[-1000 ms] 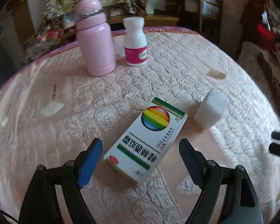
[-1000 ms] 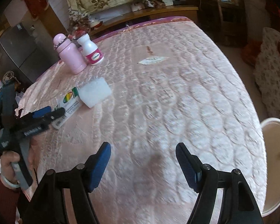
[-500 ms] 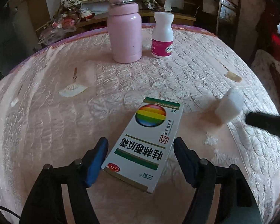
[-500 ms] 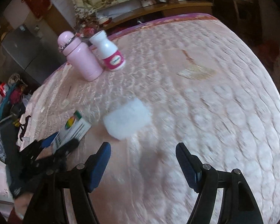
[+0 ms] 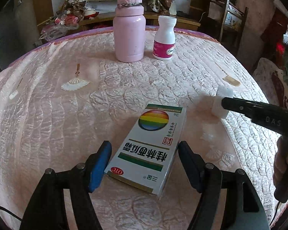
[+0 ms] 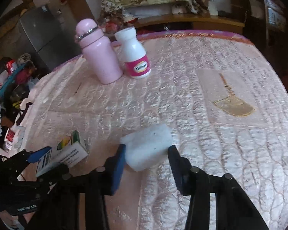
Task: Collect trash
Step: 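Grasp the rainbow-logo medicine box with the left tool while the right tool grasps the white sponge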
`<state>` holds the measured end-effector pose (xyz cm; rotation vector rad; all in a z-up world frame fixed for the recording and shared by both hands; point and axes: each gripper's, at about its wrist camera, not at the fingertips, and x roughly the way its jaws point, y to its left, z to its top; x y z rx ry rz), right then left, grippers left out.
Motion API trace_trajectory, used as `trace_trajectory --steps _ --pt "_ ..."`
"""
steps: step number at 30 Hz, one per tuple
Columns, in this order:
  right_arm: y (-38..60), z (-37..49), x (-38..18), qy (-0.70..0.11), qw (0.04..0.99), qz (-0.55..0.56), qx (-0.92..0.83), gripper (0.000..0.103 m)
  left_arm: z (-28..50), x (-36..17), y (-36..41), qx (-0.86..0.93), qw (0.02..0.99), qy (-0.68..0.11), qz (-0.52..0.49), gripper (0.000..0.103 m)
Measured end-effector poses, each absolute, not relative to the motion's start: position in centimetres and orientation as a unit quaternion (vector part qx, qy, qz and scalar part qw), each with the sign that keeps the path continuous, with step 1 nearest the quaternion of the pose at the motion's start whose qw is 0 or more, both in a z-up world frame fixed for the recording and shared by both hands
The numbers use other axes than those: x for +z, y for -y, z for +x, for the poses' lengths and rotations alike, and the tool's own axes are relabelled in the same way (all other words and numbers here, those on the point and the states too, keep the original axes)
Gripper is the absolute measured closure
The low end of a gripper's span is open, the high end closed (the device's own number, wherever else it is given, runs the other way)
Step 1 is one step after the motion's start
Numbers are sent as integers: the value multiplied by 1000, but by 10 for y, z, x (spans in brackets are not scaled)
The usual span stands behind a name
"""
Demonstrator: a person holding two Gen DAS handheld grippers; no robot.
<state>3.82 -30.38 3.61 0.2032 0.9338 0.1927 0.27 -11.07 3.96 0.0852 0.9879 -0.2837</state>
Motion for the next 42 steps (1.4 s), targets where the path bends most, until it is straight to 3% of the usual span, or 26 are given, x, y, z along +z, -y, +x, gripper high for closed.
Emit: trace_trajectory --steps 6,12,14,15,16,26,27,28,29,42 --pt "311 11 45 -440 884 116 102 82 -8 46 117 -138 872 -468 39 30" --pt "324 3 44 -458 875 137 73 76 -14 51 118 -139 874 -464 33 31" --pt "326 3 44 -461 874 139 63 59 -15 52 117 -140 875 -462 33 32" --pt "326 3 44 -464 873 139 61 30 -15 53 117 -140 875 -462 33 32" --pt "327 4 44 -462 873 144 60 19 -15 53 117 -141 875 -461 32 32" --pt "310 29 34 -468 871 145 29 21 -15 50 116 -138 876 -461 23 33" --pt "310 31 30 -473 869 142 20 29 -16 50 117 -140 876 -461 23 33" --pt "310 32 26 -475 867 146 19 66 -17 50 118 -142 876 -460 23 33" --pt "314 30 22 -478 864 158 26 71 -19 51 120 -144 877 -458 24 33" --pt "377 -75 64 -427 888 165 40 71 -59 62 178 -198 871 -448 32 35"
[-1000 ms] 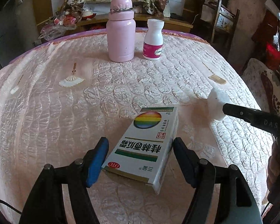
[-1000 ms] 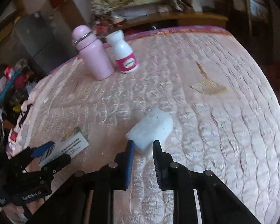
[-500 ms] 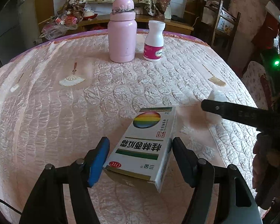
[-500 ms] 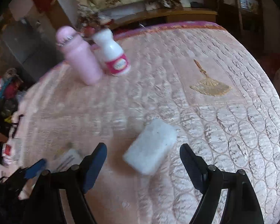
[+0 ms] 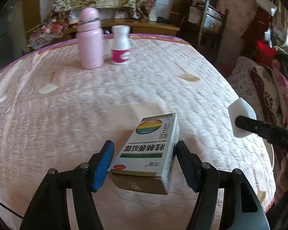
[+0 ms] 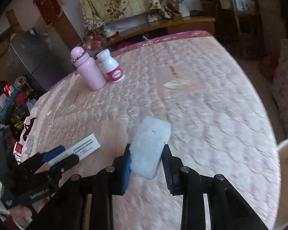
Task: Collect trash
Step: 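Grasp the rainbow-logo medicine box with the left tool while the right tool grasps the white sponge, then carry the rainbow-logo box and white sponge over the white bucket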
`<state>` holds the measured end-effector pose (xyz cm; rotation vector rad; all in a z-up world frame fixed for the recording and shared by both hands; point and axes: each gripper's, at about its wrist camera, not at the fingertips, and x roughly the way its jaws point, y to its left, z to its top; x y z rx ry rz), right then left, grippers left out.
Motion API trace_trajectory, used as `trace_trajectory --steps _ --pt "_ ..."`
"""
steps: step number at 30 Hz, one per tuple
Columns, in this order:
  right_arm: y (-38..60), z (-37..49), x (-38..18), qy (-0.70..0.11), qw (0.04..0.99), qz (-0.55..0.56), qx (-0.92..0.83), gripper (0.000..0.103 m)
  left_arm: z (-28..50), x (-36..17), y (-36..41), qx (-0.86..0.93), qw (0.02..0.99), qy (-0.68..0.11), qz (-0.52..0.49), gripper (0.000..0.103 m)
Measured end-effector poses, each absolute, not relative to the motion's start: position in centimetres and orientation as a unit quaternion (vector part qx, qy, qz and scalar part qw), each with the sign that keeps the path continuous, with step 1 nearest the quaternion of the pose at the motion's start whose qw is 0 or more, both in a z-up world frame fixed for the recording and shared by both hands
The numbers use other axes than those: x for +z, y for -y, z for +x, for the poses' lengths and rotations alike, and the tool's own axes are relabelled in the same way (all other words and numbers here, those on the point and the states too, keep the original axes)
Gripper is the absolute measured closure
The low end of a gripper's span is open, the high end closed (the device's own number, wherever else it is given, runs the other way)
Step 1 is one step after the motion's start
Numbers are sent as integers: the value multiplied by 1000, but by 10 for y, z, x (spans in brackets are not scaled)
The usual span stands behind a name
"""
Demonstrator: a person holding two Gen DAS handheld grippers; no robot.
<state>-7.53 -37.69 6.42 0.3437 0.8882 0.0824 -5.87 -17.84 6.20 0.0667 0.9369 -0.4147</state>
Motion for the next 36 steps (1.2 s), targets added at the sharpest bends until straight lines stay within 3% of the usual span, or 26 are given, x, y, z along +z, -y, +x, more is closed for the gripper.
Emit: trace_trajectory --steps 15,36 --pt "471 -184 66 -411 889 201 -25 71 -109 78 281 -280 855 -432 66 36" --pt "578 -268 54 -397 875 245 -131 71 -151 79 419 -373 820 -423 100 36"
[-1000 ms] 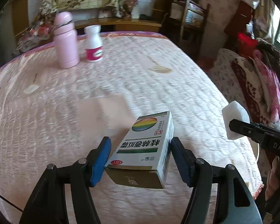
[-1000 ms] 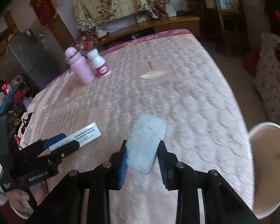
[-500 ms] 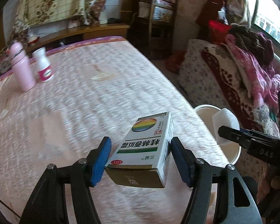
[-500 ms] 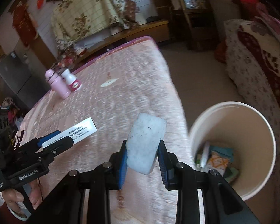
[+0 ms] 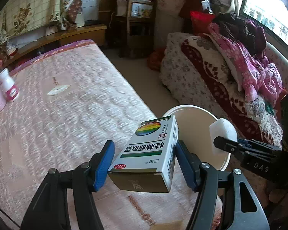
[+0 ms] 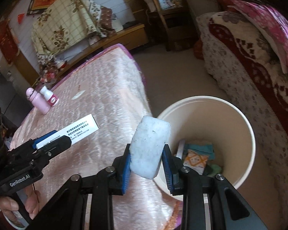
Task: Collect trash
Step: 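Carry the rainbow-logo box and white sponge over the white bucket, then open both tools to drop the box and sponge into the bucket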
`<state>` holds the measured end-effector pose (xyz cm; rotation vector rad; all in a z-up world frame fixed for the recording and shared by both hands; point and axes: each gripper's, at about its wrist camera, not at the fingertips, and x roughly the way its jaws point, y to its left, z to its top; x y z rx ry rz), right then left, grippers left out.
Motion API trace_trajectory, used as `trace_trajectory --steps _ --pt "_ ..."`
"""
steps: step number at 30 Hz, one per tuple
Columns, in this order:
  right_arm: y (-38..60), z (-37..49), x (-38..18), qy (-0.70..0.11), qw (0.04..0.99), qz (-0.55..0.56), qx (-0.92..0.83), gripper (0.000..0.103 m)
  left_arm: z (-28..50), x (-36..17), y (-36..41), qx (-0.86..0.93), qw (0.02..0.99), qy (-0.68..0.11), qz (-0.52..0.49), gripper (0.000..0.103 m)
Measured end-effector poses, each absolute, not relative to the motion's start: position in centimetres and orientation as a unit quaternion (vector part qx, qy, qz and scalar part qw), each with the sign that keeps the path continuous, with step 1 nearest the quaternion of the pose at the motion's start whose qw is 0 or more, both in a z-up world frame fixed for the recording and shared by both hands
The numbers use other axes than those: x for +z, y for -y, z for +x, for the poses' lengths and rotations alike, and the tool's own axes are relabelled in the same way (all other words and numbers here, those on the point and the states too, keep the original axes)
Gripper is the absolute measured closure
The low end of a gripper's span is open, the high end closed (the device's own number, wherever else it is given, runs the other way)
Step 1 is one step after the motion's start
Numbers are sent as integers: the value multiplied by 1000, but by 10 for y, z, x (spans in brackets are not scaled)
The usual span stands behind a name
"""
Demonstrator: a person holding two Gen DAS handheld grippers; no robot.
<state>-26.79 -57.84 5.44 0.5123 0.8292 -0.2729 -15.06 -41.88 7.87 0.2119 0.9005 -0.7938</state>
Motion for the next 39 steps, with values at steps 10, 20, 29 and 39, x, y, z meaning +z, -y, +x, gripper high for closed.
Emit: trace_trajectory --steps 10,20,29,39 --pt "609 -285 41 -398 863 268 -160 71 -159 74 459 -398 805 -427 106 36" --pt "630 -294 25 -404 850 286 -179 68 -165 59 493 -412 791 -437 120 36" --pt "644 -297 11 -406 840 303 -192 33 -166 49 503 -426 778 -448 114 35" --pt "643 -306 9 -402 836 310 -207 31 -161 46 486 -407 784 -458 100 25"
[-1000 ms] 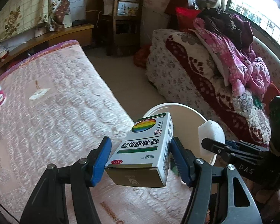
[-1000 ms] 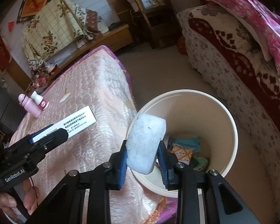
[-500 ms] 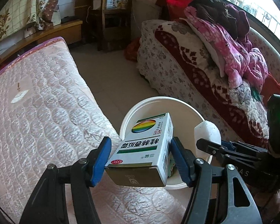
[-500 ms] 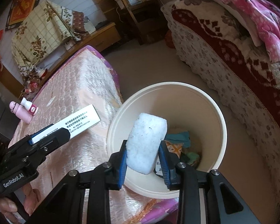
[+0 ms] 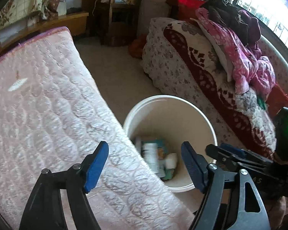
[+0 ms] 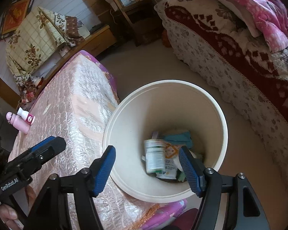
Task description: Collect trash
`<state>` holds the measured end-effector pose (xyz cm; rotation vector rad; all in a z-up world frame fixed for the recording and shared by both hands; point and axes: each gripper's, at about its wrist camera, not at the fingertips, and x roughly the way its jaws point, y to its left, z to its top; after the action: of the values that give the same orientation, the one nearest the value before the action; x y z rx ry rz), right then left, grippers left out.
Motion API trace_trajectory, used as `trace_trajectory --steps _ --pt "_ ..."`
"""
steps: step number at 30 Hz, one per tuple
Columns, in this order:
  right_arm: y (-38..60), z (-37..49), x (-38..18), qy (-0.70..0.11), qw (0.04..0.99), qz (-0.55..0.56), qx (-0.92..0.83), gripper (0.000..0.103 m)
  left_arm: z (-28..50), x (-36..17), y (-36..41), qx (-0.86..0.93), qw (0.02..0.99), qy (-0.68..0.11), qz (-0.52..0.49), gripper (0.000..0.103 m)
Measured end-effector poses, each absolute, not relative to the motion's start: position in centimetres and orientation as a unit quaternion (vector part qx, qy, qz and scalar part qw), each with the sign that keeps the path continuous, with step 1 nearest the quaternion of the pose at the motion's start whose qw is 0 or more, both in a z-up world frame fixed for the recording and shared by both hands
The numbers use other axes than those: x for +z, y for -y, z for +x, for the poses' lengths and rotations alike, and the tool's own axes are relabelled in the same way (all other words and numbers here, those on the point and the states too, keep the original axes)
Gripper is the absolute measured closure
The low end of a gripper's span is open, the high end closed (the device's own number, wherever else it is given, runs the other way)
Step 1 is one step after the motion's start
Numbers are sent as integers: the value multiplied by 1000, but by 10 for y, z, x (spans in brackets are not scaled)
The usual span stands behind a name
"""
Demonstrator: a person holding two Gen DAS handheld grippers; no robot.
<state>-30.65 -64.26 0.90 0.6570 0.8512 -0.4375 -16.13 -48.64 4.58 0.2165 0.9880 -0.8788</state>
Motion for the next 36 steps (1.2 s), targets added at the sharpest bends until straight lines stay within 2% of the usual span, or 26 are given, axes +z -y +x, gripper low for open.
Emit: trace_trajectory --steps 16,20,28,36 --pt "586 -309 58 -360 875 216 -240 29 -181 90 416 -368 847 -370 101 24" --pt "568 -311 74 -342 885 197 -246 27 -186 103 396 -362 860 -350 83 12" --pt "540 -324 105 -299 901 172 -262 23 -193 130 360 -358 876 -317 56 11" --pt "522 -335 129 -268 911 159 -272 23 -202 146 335 -349 891 -285 48 11"
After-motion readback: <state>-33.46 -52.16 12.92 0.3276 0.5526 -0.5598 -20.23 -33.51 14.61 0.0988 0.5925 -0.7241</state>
